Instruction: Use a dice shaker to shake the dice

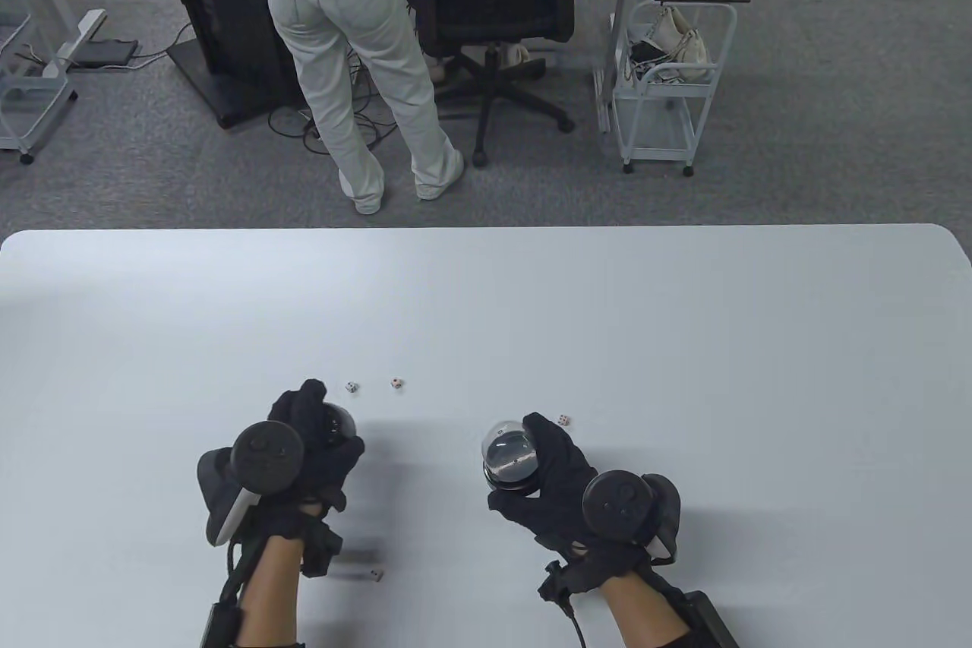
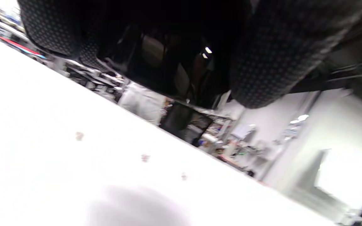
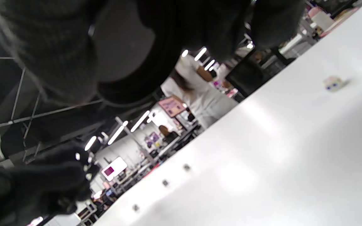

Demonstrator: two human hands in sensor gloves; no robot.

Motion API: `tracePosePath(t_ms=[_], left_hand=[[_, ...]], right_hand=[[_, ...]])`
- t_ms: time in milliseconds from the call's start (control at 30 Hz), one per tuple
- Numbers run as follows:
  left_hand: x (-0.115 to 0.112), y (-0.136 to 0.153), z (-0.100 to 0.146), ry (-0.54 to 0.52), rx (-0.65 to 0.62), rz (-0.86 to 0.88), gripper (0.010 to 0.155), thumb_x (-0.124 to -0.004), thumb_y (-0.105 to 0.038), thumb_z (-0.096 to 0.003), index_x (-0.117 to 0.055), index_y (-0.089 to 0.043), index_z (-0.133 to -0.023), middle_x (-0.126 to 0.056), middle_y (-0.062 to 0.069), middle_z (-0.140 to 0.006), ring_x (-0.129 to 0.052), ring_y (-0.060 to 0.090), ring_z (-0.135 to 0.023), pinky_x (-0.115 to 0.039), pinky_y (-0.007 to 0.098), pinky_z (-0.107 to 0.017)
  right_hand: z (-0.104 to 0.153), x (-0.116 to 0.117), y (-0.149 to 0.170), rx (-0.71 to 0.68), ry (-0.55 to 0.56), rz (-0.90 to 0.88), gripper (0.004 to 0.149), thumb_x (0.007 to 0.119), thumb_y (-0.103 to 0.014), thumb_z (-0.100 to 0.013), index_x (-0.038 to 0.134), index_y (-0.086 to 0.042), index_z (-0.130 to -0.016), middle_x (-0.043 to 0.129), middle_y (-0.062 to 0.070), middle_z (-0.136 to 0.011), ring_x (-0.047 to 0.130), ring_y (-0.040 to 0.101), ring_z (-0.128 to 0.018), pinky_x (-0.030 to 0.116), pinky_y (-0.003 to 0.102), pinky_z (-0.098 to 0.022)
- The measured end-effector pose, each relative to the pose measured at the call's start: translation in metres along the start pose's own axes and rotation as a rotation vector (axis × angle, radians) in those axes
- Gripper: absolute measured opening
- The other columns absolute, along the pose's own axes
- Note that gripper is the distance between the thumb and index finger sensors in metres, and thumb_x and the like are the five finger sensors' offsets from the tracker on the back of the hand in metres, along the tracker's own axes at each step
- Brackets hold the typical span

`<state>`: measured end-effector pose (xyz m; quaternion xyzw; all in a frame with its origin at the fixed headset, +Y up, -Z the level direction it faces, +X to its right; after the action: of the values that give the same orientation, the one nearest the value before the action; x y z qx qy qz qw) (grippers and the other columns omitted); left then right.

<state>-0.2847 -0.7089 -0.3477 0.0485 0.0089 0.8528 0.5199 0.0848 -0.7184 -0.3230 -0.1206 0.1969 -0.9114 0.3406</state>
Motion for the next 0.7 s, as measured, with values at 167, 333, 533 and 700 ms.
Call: tracePosePath(t_ms=[167,333,533,700], left_hand=[[-0.010,0.043,-0.001,0.053,0.178,-0.033,0.086,-0.093,-0.052,-0.0478,-0.041,-0.024,-0.111,-0.051,0.027,-0.109,-0.072,0.056,-0.089,-0.069,0.063,-0.059],[-0.023,0.049,-0.004,0.120,0.255,-0.114,0.087,-0.092,-0.051,-0.0483,-0.039,-0.023,-0.111,-0.045,0.029,-0.109,-0.070,0.057,-0.090,-0.068,0.064,-0.060],[-0.035,0.051,-0.008,0.156,0.279,-0.191,0.088,-0.090,-0.050,-0.0495,-0.035,-0.024,-0.112,-0.043,0.029,-0.110,-0.067,0.057,-0.093,-0.066,0.065,-0.062],[-0.041,0.063,-0.008,0.198,0.327,-0.174,0.086,-0.084,-0.052,-0.0527,-0.029,-0.025,-0.113,-0.038,0.030,-0.112,-0.059,0.055,-0.098,-0.060,0.067,-0.065]], right_hand=[[0.000,-0.001,0.001,0.001,-0.002,0.005,0.097,0.091,-0.056,-0.047,0.034,-0.013,-0.113,0.051,0.026,-0.108,0.065,0.051,-0.097,0.062,0.068,-0.067],[0.003,-0.004,0.004,0.012,0.001,0.008,0.097,0.091,-0.056,-0.047,0.035,-0.013,-0.113,0.051,0.026,-0.108,0.065,0.051,-0.096,0.062,0.068,-0.067],[0.004,-0.006,0.006,0.017,0.004,-0.002,0.097,0.090,-0.056,-0.047,0.034,-0.012,-0.113,0.051,0.026,-0.108,0.065,0.051,-0.096,0.062,0.068,-0.067],[0.005,-0.006,0.006,0.018,-0.001,-0.005,0.097,0.090,-0.056,-0.047,0.034,-0.012,-0.113,0.051,0.026,-0.108,0.065,0.051,-0.096,0.061,0.068,-0.067]])
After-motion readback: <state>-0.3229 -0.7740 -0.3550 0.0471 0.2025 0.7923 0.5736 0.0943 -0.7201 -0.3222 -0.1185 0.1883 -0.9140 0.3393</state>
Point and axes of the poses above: the tracker on the back of each hand, its own y axis roughly to the little-finger side, its own z axis roughly from the fingertips to the wrist, x = y × z, the point moved 4 cm from there along -z, roughly from the wrist to the fingertips
